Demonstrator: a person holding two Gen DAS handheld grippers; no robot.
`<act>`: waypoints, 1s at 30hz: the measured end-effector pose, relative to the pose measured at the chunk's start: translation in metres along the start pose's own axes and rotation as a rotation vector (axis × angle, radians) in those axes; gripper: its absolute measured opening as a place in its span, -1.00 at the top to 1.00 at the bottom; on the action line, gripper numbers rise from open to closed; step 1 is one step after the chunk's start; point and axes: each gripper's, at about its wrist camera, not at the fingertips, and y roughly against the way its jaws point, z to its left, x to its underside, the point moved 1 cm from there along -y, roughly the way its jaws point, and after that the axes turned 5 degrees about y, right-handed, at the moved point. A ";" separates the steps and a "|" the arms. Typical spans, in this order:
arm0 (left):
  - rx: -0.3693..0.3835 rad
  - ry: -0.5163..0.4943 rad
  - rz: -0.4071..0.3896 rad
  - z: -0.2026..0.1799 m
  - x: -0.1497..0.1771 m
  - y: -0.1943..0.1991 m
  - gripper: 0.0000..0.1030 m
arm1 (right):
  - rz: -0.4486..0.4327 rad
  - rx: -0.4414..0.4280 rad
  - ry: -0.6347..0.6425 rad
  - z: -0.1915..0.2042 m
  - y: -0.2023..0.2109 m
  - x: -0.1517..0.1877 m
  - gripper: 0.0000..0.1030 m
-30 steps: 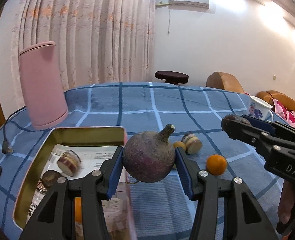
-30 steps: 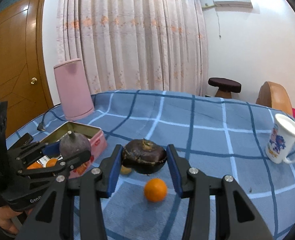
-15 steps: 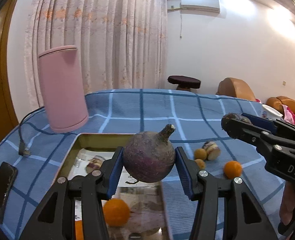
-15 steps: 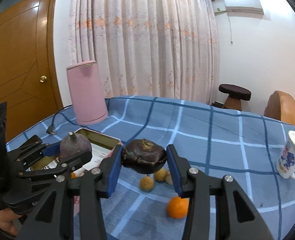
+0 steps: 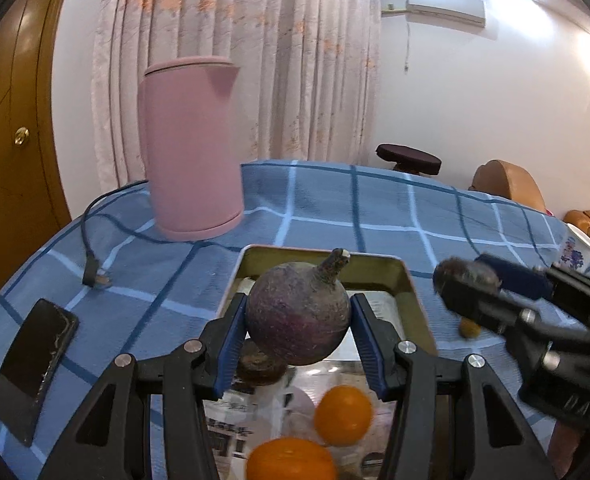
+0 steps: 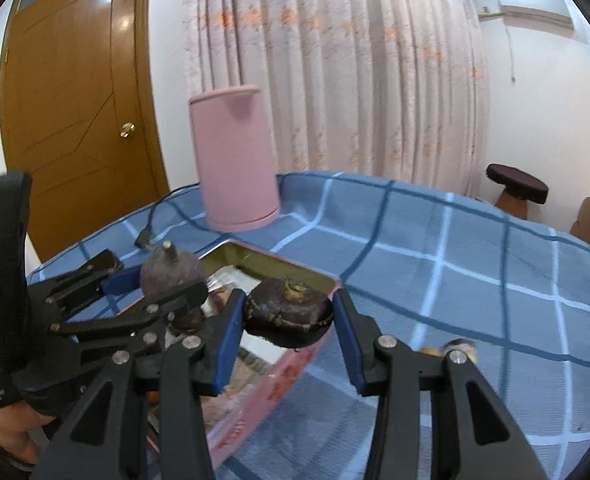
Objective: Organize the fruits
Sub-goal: 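Carry the beet and the dark fruit over the tin box with both grippers, then open both grippers to drop the beet and dark fruit into the box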
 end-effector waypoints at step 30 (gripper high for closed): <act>-0.018 0.011 0.048 0.022 0.010 -0.007 -0.04 | 0.094 -0.126 0.057 0.025 -0.030 0.022 -0.01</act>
